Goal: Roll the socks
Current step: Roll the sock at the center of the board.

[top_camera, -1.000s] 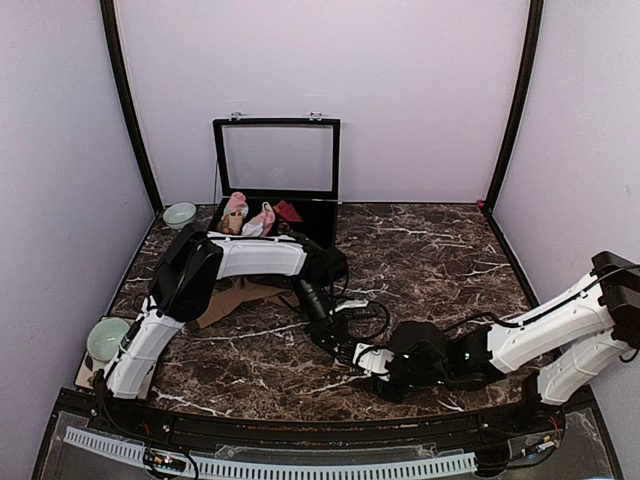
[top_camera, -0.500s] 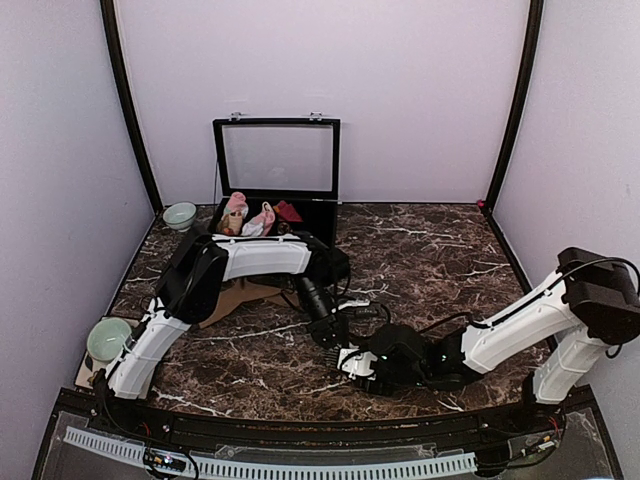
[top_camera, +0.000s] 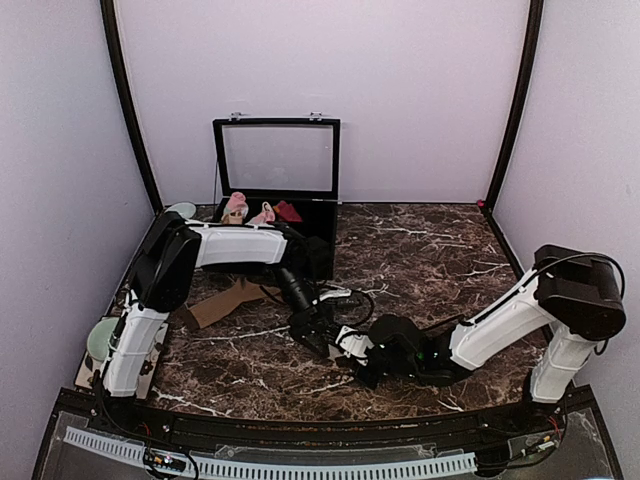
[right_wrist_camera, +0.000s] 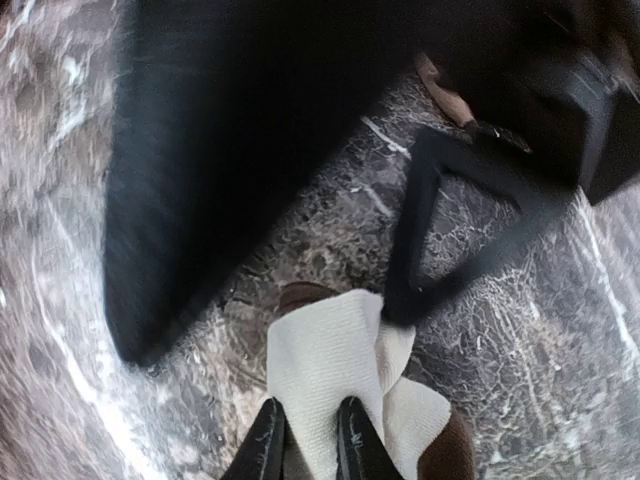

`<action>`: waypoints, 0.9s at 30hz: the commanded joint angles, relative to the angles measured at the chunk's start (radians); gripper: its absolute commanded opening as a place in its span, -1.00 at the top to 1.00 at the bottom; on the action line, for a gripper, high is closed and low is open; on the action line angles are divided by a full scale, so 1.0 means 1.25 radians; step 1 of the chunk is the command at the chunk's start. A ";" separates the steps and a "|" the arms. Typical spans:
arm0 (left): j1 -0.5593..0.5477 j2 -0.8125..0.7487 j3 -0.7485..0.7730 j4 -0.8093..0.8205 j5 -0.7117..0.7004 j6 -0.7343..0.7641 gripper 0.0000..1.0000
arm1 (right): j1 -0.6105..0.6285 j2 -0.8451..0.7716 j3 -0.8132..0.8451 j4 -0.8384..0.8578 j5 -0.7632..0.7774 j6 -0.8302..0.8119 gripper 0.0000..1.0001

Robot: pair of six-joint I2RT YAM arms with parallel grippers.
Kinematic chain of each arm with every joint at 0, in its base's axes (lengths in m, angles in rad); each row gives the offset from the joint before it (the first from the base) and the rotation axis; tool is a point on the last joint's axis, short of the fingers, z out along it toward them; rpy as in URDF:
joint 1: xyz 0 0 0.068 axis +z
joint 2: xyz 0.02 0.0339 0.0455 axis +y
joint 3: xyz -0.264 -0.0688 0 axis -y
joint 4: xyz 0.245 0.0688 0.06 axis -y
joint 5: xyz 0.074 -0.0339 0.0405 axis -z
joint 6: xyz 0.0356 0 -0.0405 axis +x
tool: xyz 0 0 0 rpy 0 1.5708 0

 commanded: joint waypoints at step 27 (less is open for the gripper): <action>-0.024 -0.490 -0.562 0.579 -0.319 -0.008 -0.49 | -0.355 0.185 -0.157 0.117 -0.622 0.575 0.85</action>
